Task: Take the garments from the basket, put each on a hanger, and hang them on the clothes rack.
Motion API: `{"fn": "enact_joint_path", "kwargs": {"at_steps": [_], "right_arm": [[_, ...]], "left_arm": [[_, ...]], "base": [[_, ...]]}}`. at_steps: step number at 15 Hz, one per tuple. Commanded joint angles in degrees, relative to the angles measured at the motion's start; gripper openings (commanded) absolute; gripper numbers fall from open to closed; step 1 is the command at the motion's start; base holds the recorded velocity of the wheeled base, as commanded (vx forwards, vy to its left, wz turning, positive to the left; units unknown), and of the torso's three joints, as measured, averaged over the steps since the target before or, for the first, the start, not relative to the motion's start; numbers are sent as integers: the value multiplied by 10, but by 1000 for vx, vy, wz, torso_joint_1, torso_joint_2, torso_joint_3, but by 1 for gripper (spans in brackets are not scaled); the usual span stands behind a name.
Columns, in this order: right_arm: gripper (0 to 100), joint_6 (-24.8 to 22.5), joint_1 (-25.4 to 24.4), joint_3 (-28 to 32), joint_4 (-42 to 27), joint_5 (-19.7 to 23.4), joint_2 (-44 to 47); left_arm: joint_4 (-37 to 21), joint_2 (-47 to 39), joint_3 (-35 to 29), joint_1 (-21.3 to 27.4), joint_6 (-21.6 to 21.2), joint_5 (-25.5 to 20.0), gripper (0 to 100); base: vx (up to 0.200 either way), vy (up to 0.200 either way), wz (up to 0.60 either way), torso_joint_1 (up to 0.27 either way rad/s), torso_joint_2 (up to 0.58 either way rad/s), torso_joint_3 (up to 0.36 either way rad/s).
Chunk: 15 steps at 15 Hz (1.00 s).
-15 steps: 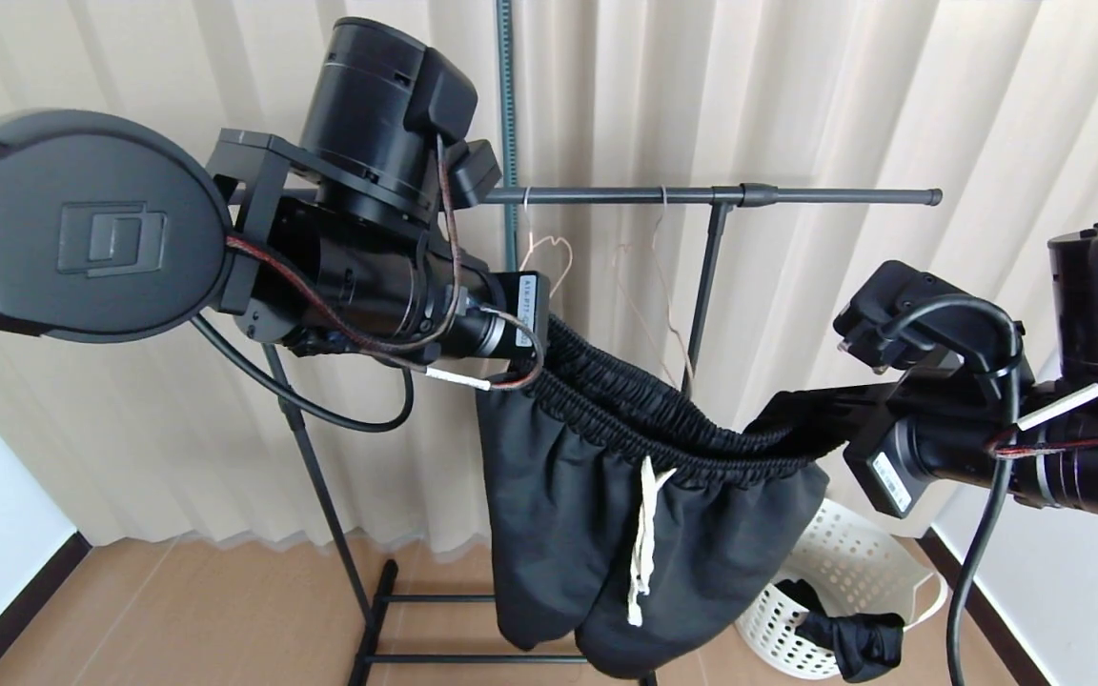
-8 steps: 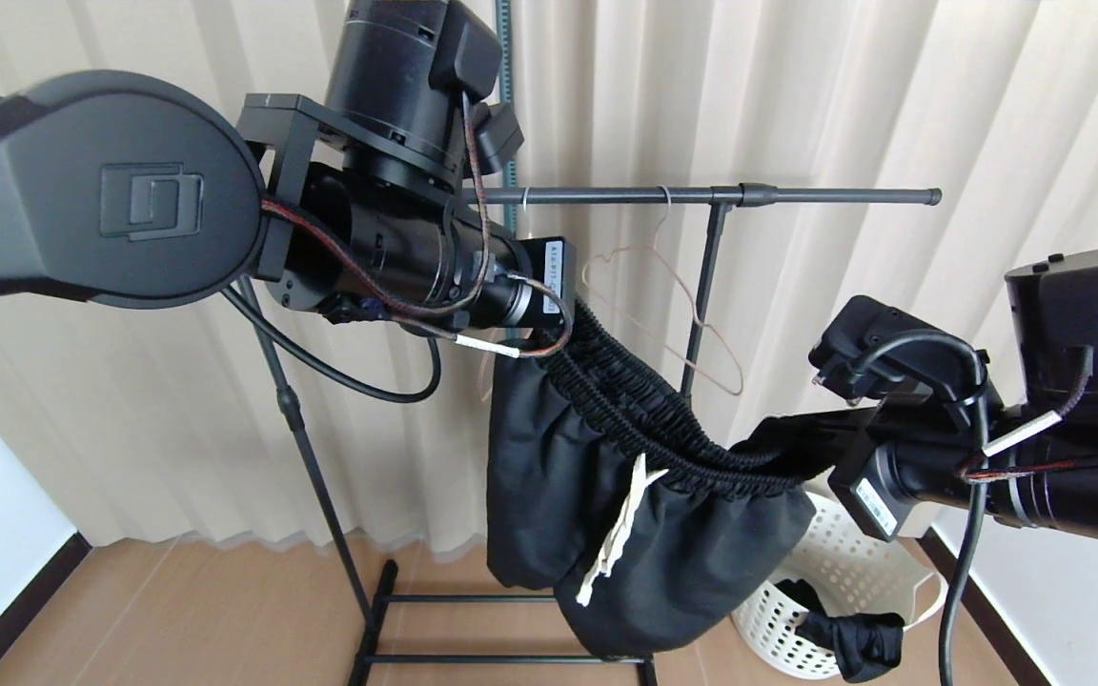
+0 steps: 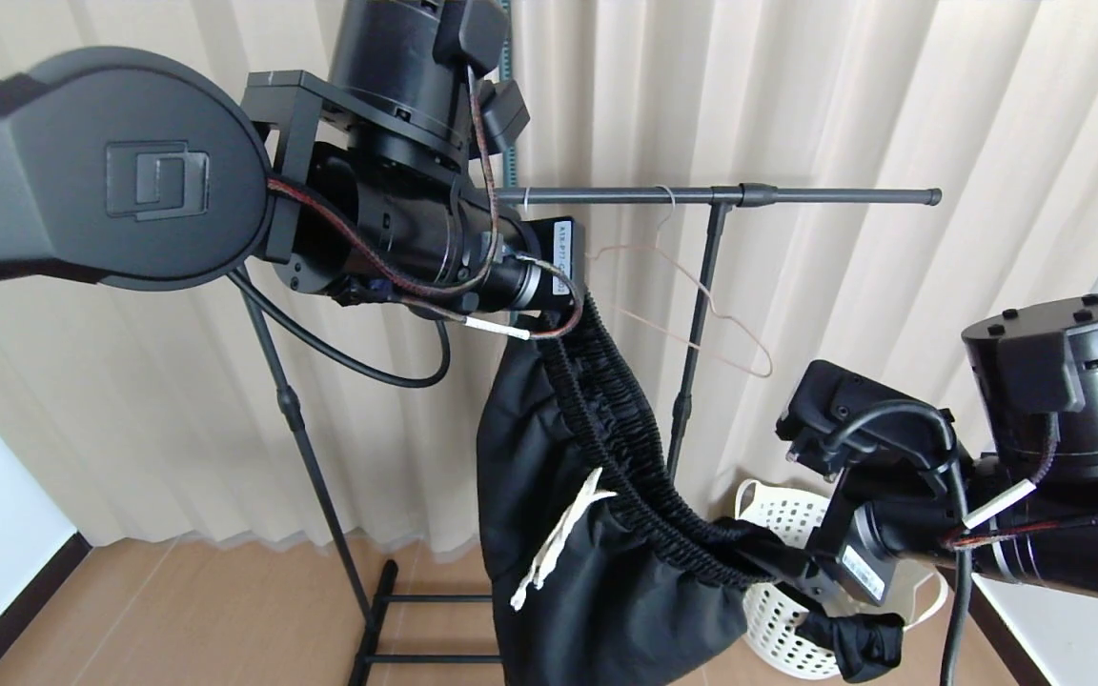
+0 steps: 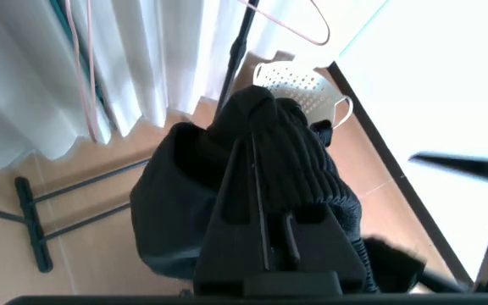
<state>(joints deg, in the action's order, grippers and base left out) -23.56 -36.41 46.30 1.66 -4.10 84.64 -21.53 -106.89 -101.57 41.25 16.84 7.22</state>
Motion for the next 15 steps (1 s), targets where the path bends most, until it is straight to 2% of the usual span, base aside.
{"fn": "enact_joint_path", "kwargs": {"at_steps": [1, 3, 5, 8, 12, 15], "right_arm": [[100, -1, -18, -13, 0, 21, 4], [100, 0, -24, -17, 2, 40, 13], [100, 2, -26, -21, 8, 98, 26], [100, 31, -26, -21, 77, 108, 47], [100, 157, -26, -12, 164, 153, 51], [100, 226, -26, -1, 208, 158, 69]], "left_arm": [[0, -2, -6, 0, 0, 0, 0], [0, -3, -7, 0, 0, 0, 0], [0, -7, -19, 0, 0, 0, 0], [0, -8, -10, 0, 1, -1, 0], [0, -5, 9, 0, 1, -2, 0], [0, -5, 11, 1, 1, -4, 0]], "base": [[0, 0, 0, 0, 0, 0], [0, 0, 0, 0, 0, 0], [0, 0, 0, 0, 0, 0], [0, 0, 0, 0, 0, 0], [0, 0, 0, 0, 0, 0], [0, 0, 0, 0, 0, 0]]}}
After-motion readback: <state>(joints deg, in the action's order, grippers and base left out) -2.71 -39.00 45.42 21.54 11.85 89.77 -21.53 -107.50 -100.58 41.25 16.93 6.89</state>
